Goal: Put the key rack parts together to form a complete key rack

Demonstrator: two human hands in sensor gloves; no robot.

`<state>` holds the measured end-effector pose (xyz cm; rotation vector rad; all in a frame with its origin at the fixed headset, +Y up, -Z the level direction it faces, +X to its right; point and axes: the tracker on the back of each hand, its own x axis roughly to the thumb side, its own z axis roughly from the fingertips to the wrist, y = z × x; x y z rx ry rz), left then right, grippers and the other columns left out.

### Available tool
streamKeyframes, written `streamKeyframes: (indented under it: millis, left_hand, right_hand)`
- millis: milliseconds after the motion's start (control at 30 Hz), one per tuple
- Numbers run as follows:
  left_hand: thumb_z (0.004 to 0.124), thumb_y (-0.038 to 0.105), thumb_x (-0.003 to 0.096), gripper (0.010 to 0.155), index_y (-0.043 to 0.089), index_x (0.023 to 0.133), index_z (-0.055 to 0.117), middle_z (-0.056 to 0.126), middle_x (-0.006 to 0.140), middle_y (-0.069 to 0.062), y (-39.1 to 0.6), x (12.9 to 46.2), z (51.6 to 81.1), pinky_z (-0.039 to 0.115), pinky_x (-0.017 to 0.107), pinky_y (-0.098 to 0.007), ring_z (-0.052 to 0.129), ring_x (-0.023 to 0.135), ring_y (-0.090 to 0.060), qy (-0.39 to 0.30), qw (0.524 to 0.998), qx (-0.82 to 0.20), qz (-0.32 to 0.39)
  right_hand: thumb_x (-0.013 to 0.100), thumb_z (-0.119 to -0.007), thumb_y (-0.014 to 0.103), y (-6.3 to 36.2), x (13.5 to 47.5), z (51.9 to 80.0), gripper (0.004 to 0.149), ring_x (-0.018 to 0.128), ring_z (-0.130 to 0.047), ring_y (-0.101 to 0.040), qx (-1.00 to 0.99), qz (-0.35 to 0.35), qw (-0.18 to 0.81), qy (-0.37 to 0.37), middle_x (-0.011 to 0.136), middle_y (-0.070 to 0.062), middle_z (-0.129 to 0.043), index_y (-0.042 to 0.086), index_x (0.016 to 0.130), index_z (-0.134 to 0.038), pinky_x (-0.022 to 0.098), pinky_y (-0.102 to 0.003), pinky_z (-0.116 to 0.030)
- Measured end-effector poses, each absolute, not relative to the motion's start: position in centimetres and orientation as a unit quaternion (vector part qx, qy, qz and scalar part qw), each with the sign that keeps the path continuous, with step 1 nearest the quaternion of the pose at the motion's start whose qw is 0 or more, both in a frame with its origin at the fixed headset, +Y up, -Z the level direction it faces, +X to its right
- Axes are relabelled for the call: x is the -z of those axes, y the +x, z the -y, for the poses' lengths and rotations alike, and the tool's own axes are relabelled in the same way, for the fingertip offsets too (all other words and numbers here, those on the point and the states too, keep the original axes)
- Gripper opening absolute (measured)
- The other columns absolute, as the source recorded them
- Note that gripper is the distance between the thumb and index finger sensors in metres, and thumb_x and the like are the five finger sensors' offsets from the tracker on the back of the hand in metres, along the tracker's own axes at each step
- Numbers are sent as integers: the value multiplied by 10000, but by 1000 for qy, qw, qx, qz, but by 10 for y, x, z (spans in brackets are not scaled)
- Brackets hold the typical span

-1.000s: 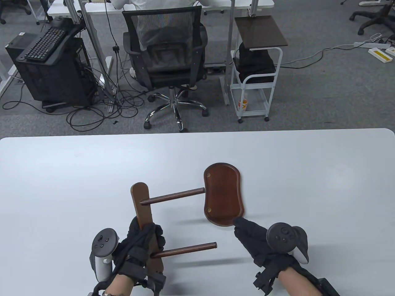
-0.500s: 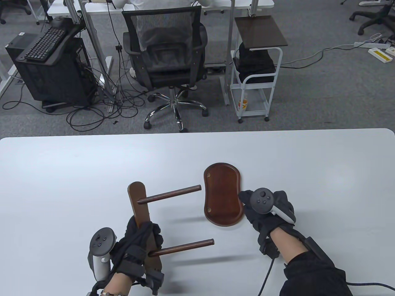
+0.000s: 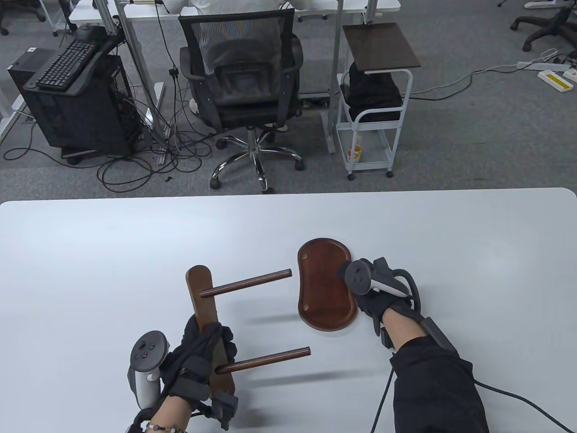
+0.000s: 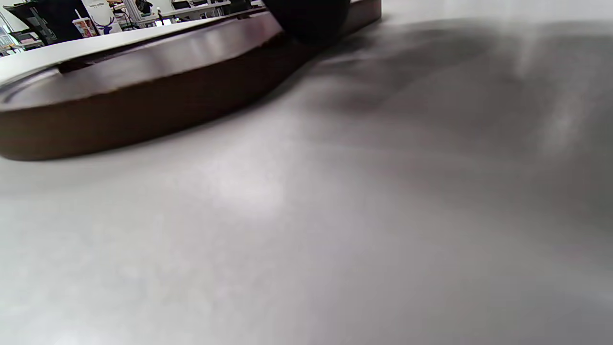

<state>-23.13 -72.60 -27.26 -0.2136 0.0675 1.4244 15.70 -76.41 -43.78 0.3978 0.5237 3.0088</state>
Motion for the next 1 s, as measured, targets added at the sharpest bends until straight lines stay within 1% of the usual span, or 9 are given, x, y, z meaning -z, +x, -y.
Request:
streamKeyframes:
  millis: [67, 133, 267, 367, 533, 700, 833, 900, 1000]
  left_hand:
    - [600, 445, 619, 598, 231, 1111, 335, 809, 904, 31, -231, 273, 726, 883, 515, -421, 975, 682, -161, -99, 752, -651, -33]
    - [600, 446, 619, 600, 229, 1111, 334, 809, 904, 32, -231, 273, 727, 884, 515, -420, 975, 682, -160, -99, 752, -650, -35]
    - [601, 445, 619, 600, 229, 1111, 335, 809, 904, 29, -231, 273, 727, 883, 514, -424, 975, 681, -162, -100, 752, -651, -36]
    - [600, 445, 618, 599, 228, 1110, 337, 809, 904, 30, -232, 273, 727, 883, 515, -422, 975, 682, -162, -98, 752, -651, -36]
    - [600, 445, 618, 600, 229, 1111, 335, 807, 906, 29, -233, 274, 727, 882, 517, -423, 974, 683, -162, -98, 749, -654, -37]
    - [599, 444, 619, 598, 229, 1111, 335, 808, 906, 29, -233, 274, 728, 882, 517, -422, 974, 683, -161, -97, 750, -654, -36]
    - [600, 444, 618, 600, 229, 1111, 335, 808, 906, 29, -234, 274, 729, 882, 517, -423, 975, 682, -162, -96, 749, -655, -35]
    - [600, 444, 618, 598, 231, 1110, 336, 807, 907, 30, -234, 274, 728, 881, 518, -423, 974, 683, -162, -94, 748, -656, -34]
    - [598, 445, 618, 600, 228, 1111, 335, 804, 910, 27, -236, 274, 726, 879, 519, -426, 972, 686, -166, -91, 739, -667, -33]
  right_hand:
    - [569, -663, 187, 159, 438, 765, 563, 1098, -312, -274, -977, -169, 33, 125, 1183, 117, -317, 371, 1047, -430, 711, -719, -381]
    - [561, -686, 192, 158, 438, 764, 544, 1097, -344, -273, -981, -142, 43, 124, 1177, 91, -415, 356, 1041, -491, 708, -719, -387]
    - [538, -738, 227, 155, 436, 760, 516, 1088, -424, -259, -985, -94, 0, 144, 1159, 58, -513, 326, 1016, -571, 707, -711, -415]
    - [522, -765, 253, 159, 432, 759, 494, 1078, -473, -248, -988, -71, -6, 137, 1131, 40, -575, 309, 990, -616, 711, -701, -429]
    - [494, -804, 304, 171, 423, 759, 474, 1037, -570, -272, -990, -51, 2, 129, 1074, 8, -652, 294, 948, -668, 705, -691, -460]
    - [484, -811, 333, 176, 414, 759, 464, 991, -597, -305, -990, -41, 1, 136, 1025, -25, -687, 280, 929, -688, 692, -691, -481]
    - [482, -822, 327, 176, 405, 758, 438, 917, -658, -342, -989, -31, -7, 148, 968, -52, -736, 262, 902, -719, 673, -680, -529]
    - [487, -829, 292, 175, 400, 757, 409, 871, -698, -357, -989, -26, -10, 145, 930, -68, -767, 250, 884, -740, 649, -660, -589]
    - [479, -838, 289, 173, 392, 757, 400, 821, -741, -364, -988, -20, -12, 150, 894, -77, -797, 245, 868, -759, 631, -633, -636]
